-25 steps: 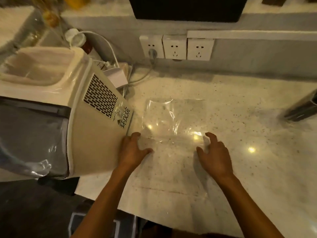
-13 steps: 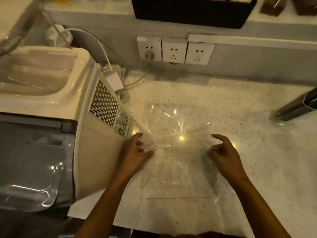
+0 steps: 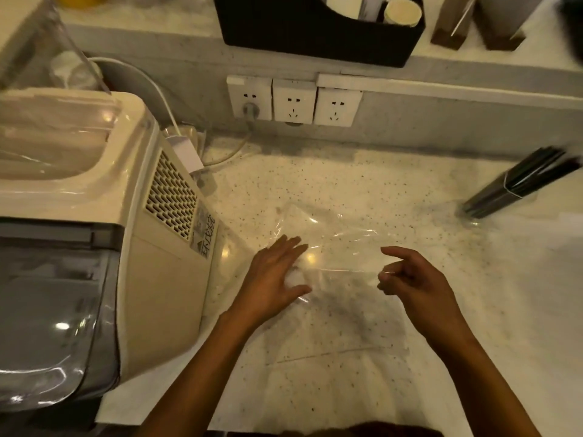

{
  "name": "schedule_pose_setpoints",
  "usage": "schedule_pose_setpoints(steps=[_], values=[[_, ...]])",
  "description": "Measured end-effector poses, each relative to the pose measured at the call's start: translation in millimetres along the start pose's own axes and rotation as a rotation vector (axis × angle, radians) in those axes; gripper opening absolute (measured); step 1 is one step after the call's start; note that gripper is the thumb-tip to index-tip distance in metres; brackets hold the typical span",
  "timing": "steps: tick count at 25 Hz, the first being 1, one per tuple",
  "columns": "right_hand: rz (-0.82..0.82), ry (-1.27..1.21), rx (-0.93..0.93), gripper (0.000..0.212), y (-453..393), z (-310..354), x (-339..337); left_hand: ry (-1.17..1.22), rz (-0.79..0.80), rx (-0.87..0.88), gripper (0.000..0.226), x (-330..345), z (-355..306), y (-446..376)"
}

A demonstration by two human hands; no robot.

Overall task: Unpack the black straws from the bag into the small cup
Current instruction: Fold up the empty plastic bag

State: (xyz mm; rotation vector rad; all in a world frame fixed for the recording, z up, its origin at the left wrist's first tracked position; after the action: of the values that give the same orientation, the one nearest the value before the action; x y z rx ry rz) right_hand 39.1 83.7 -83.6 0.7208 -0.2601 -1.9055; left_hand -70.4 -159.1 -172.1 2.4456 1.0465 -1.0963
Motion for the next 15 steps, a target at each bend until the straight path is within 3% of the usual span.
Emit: schedule_pose_setpoints(steps=[4, 6, 11, 15], values=[[-0.053, 0.005, -0.023, 0.039, 15.6, 17.8, -21.4, 0.026, -0.024, -0.018, 0.026, -13.5, -23.2, -18.7], [-0.074, 0.029, -0.038, 0.040, 25.5, 30.1, -38.4, 0.068, -0.037, 0.007, 0.010, -29.3, -44.9, -21.0], [-0.171, 0.034, -0.176, 0.039, 53.5, 78.5, -89.6, 0.192, 0.006, 0.032, 0.017, -86.5, -94.6, -19.4], [-0.293, 0.007, -0.203, 0.036, 38.8, 82.1, -93.9, 0.577, 0.013, -0.205, 0.009, -94.5, -88.6, -19.4]])
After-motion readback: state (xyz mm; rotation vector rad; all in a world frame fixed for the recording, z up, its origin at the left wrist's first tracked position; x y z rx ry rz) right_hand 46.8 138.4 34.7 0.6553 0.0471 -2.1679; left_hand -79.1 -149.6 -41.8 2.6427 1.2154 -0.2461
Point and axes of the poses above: each hand's wrist, its own y-axis away from the middle knuckle, its own x-axis out of the palm, z = x × y, the point moved 2 cm from there along -y, towards the middle knuckle, and after that the axes turned 10 degrees about x, right-handed, at the moved point
